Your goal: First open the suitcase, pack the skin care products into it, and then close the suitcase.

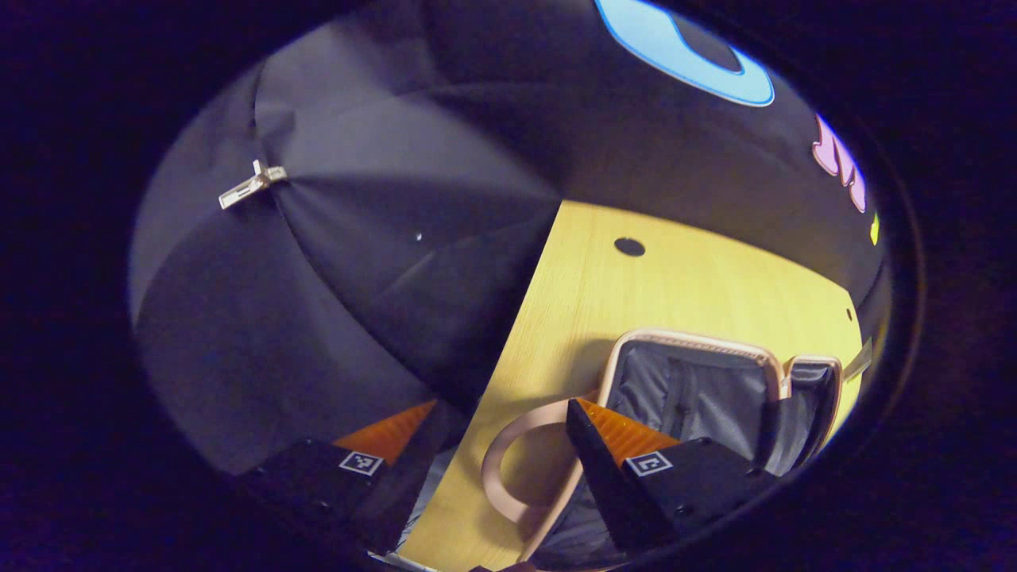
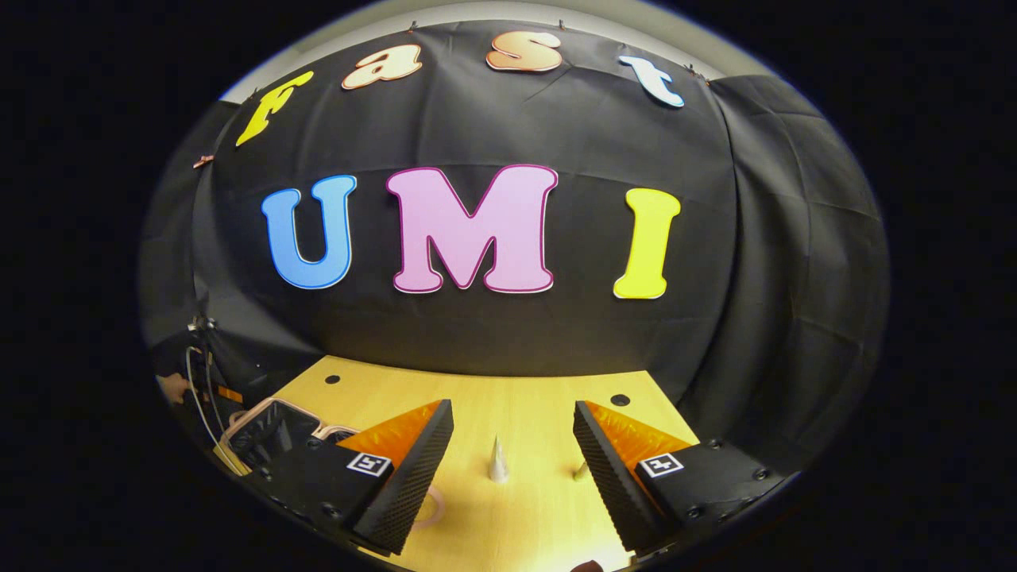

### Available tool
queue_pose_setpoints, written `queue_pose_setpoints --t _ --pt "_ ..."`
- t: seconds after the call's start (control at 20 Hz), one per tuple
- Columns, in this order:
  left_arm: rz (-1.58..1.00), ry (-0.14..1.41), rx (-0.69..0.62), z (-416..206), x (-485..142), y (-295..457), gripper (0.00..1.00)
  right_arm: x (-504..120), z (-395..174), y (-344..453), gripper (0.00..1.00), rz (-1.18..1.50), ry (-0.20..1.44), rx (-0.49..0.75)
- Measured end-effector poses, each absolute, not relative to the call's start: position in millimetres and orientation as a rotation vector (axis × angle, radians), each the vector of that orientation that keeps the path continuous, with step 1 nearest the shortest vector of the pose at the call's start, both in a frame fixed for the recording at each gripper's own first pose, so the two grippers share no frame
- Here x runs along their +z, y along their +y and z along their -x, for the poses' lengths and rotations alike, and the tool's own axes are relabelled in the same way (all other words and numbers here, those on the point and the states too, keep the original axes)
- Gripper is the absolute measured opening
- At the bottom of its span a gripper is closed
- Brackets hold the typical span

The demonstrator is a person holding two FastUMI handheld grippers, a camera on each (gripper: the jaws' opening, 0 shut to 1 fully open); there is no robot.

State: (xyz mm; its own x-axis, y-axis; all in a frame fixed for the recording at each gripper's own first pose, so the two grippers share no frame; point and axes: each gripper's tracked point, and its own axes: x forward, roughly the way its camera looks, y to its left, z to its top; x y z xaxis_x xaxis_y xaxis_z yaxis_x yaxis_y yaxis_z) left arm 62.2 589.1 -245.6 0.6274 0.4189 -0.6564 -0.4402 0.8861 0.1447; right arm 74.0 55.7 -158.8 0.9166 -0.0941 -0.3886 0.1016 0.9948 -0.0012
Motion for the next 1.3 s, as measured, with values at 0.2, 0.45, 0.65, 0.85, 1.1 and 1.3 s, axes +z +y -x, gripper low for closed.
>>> queue_pose_setpoints --t 0.2,0.45,0.65,0.85,1.1,1.3 --pt "-0.037 0.493 0.341 -94.1 -155.7 503.2 0.96 -151.3 -82.8 47.0 0.96 0.007 0.352 -0.119" --pt "0.014 0.361 0.008 -120.7 -106.2 311.4 0.96 -155.0 -95.3 28.9 0.96 0.007 0.330 -0.125" --pt "0.033 0.380 -0.250 -128.6 -113.3 153.7 0.96 -173.1 -100.0 11.0 0.96 0.011 0.346 -0.115" --pt "0.038 0.503 -0.393 -139.9 -171.4 44.2 0.96 -201.4 -94.3 -3.2 0.96 0.000 0.393 -0.086" --pt "0.010 0.677 -0.458 -162.6 -246.5 -24.2 0.96 -234.3 -82.5 -17.0 0.96 -0.044 0.464 -0.035" --pt "-0.014 0.827 -0.372 -188.9 -319.2 -38.8 0.96 -273.0 -74.7 -37.8 0.96 -0.027 0.547 0.008"
